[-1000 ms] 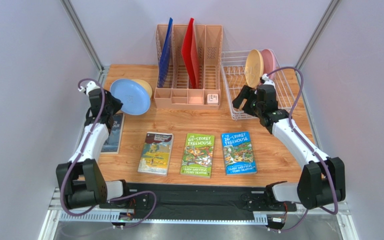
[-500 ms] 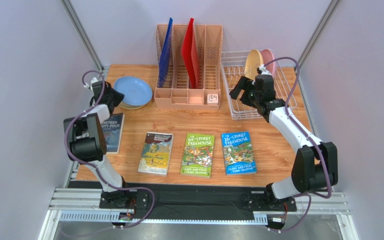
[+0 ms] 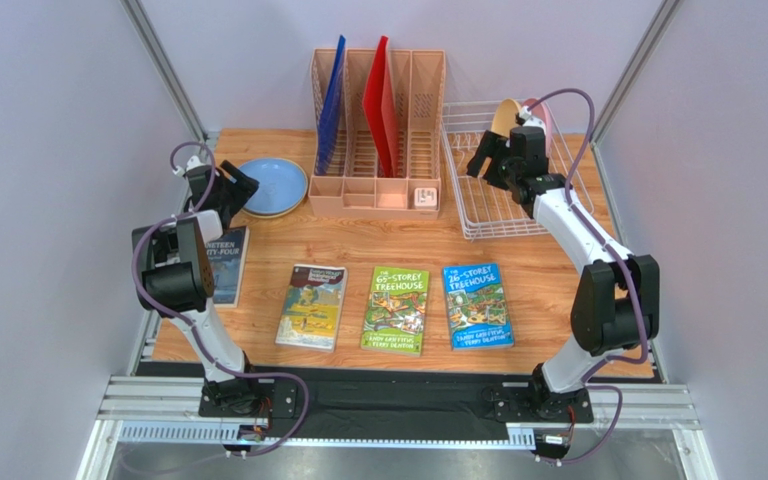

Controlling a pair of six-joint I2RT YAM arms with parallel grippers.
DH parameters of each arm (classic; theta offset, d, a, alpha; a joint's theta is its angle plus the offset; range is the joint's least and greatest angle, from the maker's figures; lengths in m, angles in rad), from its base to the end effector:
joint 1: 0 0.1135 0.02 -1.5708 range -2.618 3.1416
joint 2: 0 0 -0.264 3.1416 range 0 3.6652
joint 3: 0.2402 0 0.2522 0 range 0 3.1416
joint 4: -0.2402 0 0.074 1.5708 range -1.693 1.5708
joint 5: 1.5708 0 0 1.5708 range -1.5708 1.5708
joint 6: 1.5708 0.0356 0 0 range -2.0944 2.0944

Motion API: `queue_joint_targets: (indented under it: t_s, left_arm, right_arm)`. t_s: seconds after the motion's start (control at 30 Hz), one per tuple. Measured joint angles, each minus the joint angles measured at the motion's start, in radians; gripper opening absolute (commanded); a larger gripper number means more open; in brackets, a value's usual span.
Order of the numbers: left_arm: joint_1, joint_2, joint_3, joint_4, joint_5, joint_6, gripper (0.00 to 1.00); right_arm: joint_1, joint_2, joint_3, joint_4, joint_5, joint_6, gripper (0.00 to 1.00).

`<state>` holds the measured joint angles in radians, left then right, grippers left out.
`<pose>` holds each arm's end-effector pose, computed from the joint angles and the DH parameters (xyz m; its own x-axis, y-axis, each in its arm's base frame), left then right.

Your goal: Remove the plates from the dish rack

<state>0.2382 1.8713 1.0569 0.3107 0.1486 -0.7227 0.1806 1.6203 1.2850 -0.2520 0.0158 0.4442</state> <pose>0.3953 0.0906 0.1760 -0.2808 -0.7413 -0.6096 -0.3907 0.6684 -0.6329 0.3694 0.0669 0.2925 -0.5638 0.3338 -0.7554 0.0838 0.9331 0.3498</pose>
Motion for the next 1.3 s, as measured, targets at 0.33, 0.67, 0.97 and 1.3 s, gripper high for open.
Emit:
queue_joint_targets:
  t_s: [0.33,0.67,0.97,1.3]
  left_arm:
    - [-0.01,-0.22,-0.134,-0.042,0.011,0.048,0.83]
    - [-0.134,-0.518,-0.185,-0.099,0.05,0.13,0.83]
    - [-0.245,-0.542,-0.201,-0.121,0.11,0.141,0.82]
    - [-0.299,-0.542,-0.201,-0.122,0.156,0.144,0.82]
  right_arm:
    - [-0.003,0.218,0.338,-0.059,0.3,-0.155,0.84]
    - [-0.022,0.429,0.584,-0.117,0.491,-0.304,0.77]
    - [-0.034,0.494,0.649,-0.122,0.522,-0.415,0.69]
    - [-0.087,0.536,0.649,-0.134,0.426,-0.455,0.13]
